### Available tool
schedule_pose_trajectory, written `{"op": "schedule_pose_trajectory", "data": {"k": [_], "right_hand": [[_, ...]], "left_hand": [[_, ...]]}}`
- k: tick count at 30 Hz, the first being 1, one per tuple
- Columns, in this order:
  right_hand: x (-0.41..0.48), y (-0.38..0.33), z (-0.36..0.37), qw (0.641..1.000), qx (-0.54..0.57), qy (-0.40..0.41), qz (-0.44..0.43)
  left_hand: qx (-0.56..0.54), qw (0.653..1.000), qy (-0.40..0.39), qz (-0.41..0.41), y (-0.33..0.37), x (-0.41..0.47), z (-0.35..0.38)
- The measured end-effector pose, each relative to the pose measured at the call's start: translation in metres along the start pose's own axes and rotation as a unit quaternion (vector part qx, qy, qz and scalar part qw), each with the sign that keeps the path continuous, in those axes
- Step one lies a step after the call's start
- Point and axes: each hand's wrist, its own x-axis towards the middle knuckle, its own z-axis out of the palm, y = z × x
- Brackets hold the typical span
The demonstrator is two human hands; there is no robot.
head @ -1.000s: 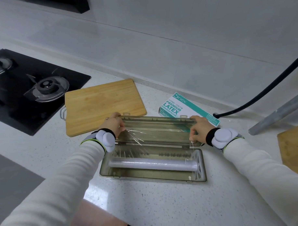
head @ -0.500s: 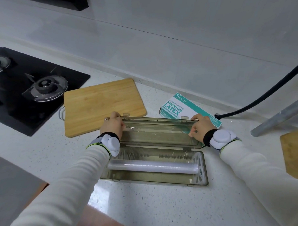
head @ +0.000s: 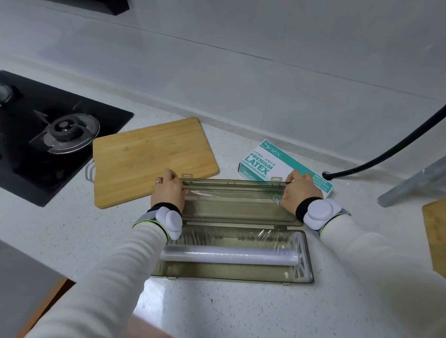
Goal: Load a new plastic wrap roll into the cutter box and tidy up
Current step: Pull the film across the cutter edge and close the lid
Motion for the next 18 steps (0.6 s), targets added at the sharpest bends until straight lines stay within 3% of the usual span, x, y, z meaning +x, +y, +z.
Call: {"op": "schedule_pose_trajectory", "data": {"k": [18], "right_hand": [[-0.0021,0.0014,0.0101,0.999,-0.038,0.018,-0.019]], "left_hand": [[-0.006,1.0,0.018,0.006,0.0021,-0.0053,0.0017]]}}
